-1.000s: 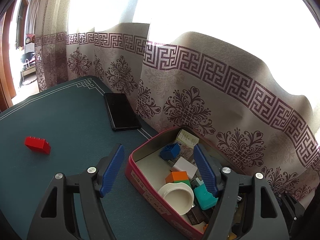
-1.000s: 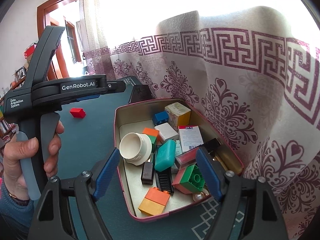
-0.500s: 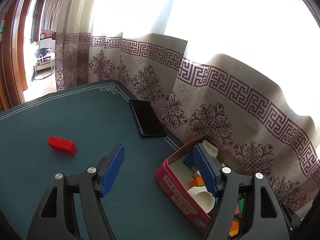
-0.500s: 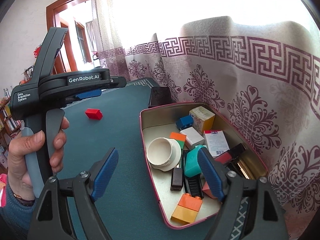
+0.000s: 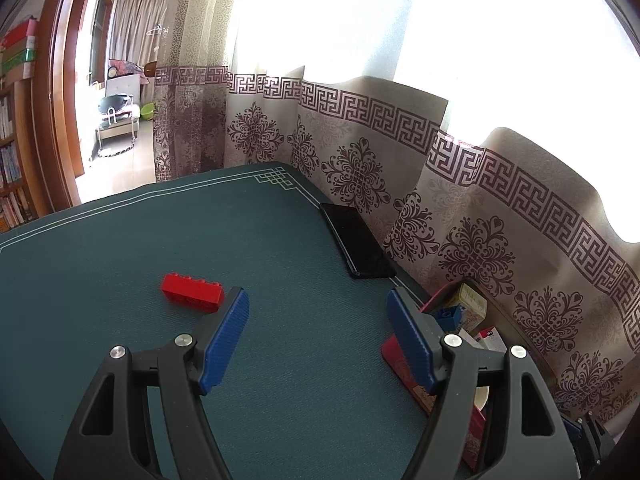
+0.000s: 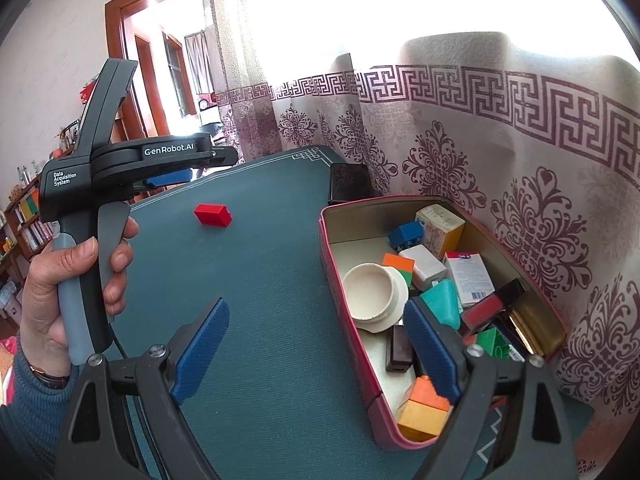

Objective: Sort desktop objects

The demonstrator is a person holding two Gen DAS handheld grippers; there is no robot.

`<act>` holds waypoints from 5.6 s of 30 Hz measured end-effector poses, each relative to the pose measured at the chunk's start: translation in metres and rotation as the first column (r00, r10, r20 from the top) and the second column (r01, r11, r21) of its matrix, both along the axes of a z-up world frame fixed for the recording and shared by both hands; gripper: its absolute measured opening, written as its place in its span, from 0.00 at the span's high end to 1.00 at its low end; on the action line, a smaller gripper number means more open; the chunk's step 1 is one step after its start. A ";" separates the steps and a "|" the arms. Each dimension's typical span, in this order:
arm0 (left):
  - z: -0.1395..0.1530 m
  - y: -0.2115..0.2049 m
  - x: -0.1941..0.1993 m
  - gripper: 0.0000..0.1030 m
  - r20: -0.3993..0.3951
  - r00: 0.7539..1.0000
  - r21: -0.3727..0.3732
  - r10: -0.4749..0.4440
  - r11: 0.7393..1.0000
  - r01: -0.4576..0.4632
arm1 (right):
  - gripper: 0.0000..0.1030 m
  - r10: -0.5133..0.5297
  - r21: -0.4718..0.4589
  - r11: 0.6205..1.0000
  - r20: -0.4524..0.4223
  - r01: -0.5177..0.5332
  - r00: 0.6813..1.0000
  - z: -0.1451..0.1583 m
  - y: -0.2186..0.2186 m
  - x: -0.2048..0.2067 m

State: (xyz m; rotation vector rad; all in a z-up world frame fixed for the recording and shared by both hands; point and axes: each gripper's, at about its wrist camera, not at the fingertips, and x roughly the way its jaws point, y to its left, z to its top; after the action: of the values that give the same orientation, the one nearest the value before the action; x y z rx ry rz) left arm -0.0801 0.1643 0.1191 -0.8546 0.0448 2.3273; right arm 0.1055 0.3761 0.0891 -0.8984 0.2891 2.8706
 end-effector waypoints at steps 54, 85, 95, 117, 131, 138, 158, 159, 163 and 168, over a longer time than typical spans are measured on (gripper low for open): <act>-0.086 -0.069 -0.126 0.28 0.346 0.883 0.044 0.316 0.935 -0.352 | 0.01 0.209 -0.104 0.974 0.090 -0.200 0.974 -0.044 -0.049 -0.063; -0.101 -0.012 -0.132 0.57 0.096 0.927 -0.185 0.363 0.922 -0.341 | 0.01 0.259 -0.095 0.963 0.057 -0.253 0.964 -0.052 -0.047 -0.054; -0.082 -0.011 -0.091 0.63 0.085 0.956 -0.134 0.281 0.954 -0.268 | 0.01 0.275 -0.071 0.960 0.074 -0.270 0.959 -0.058 -0.050 -0.043; -0.014 0.130 0.076 0.39 -0.061 0.908 -0.186 -0.415 0.898 0.398 | 0.01 0.303 -0.039 0.953 0.060 -0.301 0.951 -0.057 -0.051 -0.010; 0.004 0.029 0.057 0.32 -0.162 0.984 -0.154 -0.075 0.987 0.050 | 0.01 0.291 -0.078 0.955 0.067 -0.285 0.955 -0.056 -0.049 -0.007; -0.013 -0.101 0.042 0.32 -0.125 0.958 -0.144 0.257 0.951 -0.274 | 0.01 0.280 -0.098 0.957 0.082 -0.271 0.957 -0.052 -0.054 -0.010; -0.031 -0.191 0.091 0.30 -0.020 0.911 -0.107 0.412 0.905 -0.411 | 0.00 0.270 0.016 0.962 0.128 -0.274 0.954 -0.049 -0.097 -0.004; -0.028 -0.180 0.092 0.28 -0.028 0.917 -0.104 0.398 0.911 -0.399 | 0.00 0.251 0.016 0.967 0.113 -0.254 0.961 -0.045 -0.091 0.001; -0.004 -0.132 0.109 0.20 -0.143 0.926 -0.117 0.349 0.923 -0.365 | 0.00 0.145 0.041 0.988 0.051 -0.147 0.988 -0.026 -0.064 0.027; 0.025 -0.073 0.140 0.11 -0.233 0.947 -0.100 0.221 0.963 -0.249 | 0.00 -0.014 0.070 0.997 -0.034 0.017 0.999 0.000 -0.024 0.064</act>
State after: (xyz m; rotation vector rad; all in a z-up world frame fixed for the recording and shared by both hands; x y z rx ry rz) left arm 0.0600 0.0909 0.1439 -0.6899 0.1996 2.6621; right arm 0.1696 0.3521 0.0892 -0.8333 0.1954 2.8641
